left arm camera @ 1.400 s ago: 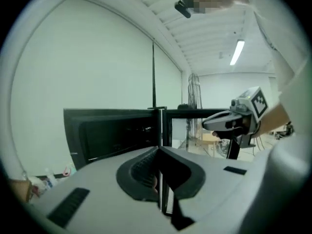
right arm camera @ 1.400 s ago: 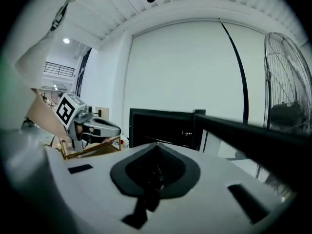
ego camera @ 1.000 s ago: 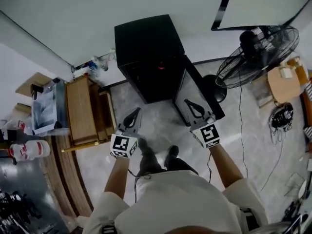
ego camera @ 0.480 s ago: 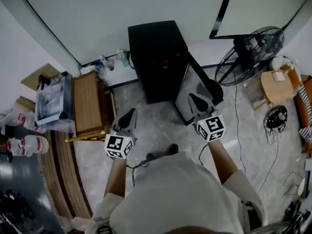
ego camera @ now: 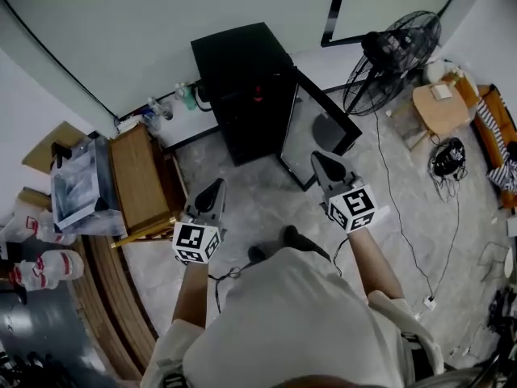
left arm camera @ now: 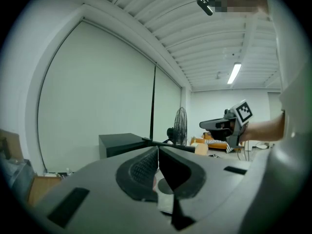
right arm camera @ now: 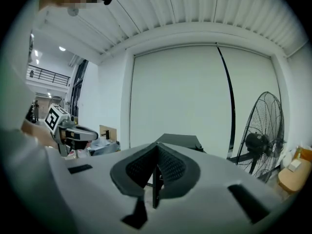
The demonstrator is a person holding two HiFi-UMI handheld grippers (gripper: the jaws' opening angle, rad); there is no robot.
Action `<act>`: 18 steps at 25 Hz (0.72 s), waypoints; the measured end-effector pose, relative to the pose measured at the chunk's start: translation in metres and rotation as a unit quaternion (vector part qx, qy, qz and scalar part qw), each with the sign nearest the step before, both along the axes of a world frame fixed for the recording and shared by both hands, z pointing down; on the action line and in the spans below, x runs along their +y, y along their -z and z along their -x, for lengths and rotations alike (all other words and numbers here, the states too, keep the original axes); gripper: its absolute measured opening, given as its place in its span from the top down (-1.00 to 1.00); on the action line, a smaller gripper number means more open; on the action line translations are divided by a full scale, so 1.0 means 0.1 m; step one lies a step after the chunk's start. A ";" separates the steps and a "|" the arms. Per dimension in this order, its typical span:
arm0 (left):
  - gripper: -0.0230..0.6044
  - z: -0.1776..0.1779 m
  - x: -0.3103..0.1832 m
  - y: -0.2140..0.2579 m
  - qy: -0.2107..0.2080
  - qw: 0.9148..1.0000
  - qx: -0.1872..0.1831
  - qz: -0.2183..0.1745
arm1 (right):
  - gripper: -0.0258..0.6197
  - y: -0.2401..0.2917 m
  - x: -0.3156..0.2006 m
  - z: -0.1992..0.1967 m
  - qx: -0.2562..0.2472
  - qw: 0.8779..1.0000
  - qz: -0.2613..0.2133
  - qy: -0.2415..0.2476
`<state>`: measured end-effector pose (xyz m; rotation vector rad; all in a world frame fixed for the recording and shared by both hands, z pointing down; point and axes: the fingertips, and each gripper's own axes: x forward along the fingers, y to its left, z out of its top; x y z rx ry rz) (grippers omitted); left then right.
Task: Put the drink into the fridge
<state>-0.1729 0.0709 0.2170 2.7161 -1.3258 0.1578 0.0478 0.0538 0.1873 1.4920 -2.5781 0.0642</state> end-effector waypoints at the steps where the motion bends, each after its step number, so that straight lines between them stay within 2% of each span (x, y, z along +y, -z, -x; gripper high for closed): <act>1: 0.90 -0.03 0.02 -0.02 -0.004 1.000 -0.003 0.001 | 0.92 0.00 0.04 -0.03 -0.003 1.000 0.002 -0.002; 9: 0.90 -0.19 0.17 0.18 0.005 1.000 0.004 -0.014 | 0.92 0.07 0.19 -0.23 -0.020 1.000 -0.001 -0.004; 18: 0.90 -0.31 0.26 0.23 0.029 0.999 0.011 -0.011 | 0.92 0.16 0.23 -0.28 -0.021 0.999 -0.007 0.027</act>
